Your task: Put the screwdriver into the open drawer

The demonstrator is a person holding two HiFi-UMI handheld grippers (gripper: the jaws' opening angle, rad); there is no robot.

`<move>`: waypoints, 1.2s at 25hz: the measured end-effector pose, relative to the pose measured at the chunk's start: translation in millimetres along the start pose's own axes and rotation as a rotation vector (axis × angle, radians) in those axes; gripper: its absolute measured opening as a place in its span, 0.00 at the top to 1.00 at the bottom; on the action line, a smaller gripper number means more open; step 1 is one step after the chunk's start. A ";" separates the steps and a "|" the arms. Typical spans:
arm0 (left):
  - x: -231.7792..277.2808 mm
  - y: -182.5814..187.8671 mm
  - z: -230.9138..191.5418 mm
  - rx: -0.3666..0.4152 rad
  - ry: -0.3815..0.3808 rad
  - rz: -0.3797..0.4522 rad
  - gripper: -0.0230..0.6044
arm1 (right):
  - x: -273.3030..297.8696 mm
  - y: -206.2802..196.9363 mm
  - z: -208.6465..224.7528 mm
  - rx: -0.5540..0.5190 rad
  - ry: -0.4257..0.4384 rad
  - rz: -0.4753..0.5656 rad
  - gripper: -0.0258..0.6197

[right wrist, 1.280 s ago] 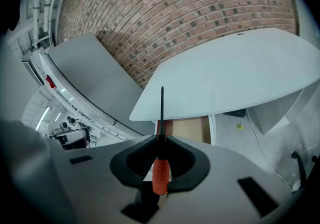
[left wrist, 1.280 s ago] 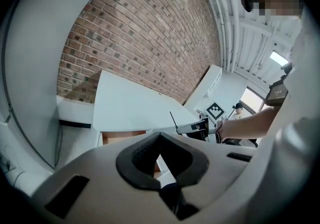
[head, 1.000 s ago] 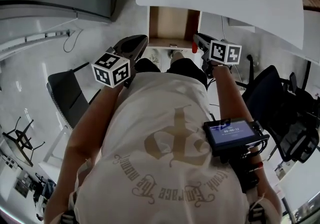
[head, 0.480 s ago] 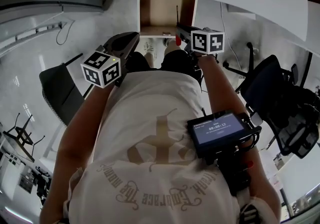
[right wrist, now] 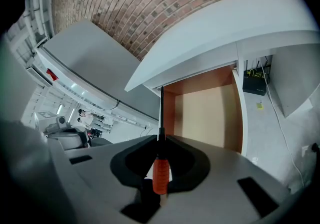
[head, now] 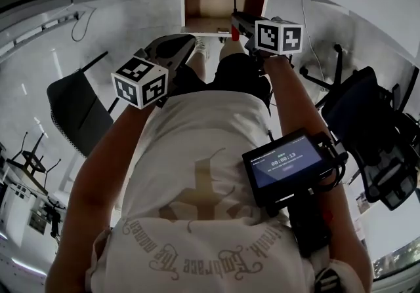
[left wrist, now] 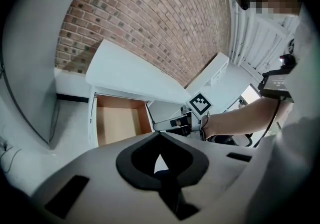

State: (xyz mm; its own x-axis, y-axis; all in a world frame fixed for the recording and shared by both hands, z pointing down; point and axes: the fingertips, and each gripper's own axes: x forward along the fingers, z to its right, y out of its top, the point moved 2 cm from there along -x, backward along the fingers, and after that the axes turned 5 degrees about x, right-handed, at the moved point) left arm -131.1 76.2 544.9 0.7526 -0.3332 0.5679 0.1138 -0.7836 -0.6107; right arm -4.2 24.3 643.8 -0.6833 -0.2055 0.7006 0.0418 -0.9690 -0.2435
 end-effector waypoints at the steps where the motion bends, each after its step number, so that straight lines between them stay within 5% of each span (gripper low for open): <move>1: 3.1 3.1 0.4 0.000 -0.002 0.003 0.93 | -0.4 2.0 1.9 0.003 0.001 0.002 0.86; 13: 31.4 9.0 -54.3 -0.064 -0.024 0.004 0.93 | 44.0 -4.0 15.6 0.078 0.004 -0.030 0.86; 30: 49.4 -7.5 -51.9 -0.116 0.046 0.061 0.93 | 72.8 0.0 50.9 0.106 0.001 -0.050 0.86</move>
State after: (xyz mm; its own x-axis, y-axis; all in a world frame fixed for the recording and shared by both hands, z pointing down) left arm -128.4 38.5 606.2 0.7253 -0.4035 0.5577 -0.0091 -0.8157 -0.5784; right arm -16.8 2.3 728.9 -0.6872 -0.1568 0.7094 0.0844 -0.9871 -0.1364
